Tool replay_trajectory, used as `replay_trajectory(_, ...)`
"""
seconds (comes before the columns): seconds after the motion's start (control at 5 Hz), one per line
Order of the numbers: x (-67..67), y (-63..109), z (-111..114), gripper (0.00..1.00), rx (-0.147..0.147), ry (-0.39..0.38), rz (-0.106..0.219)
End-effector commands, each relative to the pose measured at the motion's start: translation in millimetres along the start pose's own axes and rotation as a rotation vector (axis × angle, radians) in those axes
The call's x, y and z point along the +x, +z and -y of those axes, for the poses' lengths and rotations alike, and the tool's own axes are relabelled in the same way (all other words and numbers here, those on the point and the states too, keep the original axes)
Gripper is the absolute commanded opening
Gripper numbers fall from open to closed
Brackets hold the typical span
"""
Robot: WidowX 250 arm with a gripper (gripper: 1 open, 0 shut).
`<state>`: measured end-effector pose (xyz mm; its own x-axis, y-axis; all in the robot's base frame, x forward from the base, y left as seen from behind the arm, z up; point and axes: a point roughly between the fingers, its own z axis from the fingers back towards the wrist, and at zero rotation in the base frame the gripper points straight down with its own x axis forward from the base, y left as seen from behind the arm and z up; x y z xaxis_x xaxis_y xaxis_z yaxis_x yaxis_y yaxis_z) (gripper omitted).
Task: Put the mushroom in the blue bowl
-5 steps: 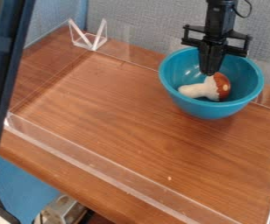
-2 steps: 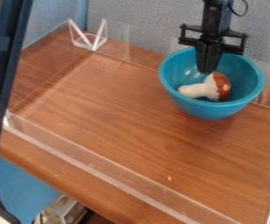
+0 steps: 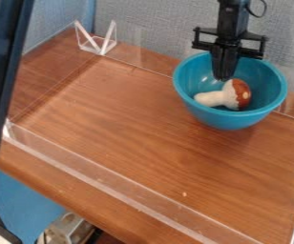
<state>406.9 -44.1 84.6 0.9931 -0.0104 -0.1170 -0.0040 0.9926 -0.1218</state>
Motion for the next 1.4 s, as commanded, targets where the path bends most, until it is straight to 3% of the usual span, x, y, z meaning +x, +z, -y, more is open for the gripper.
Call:
replay_trajectory(0.0, 0.1, 22.5, -5.7, 0.0, -0.01, 0.022, 0.061)
replay_trajectory(1.2, -10.0, 46.1, -11.5, 0.0, -0.044, 0.098, 0.105)
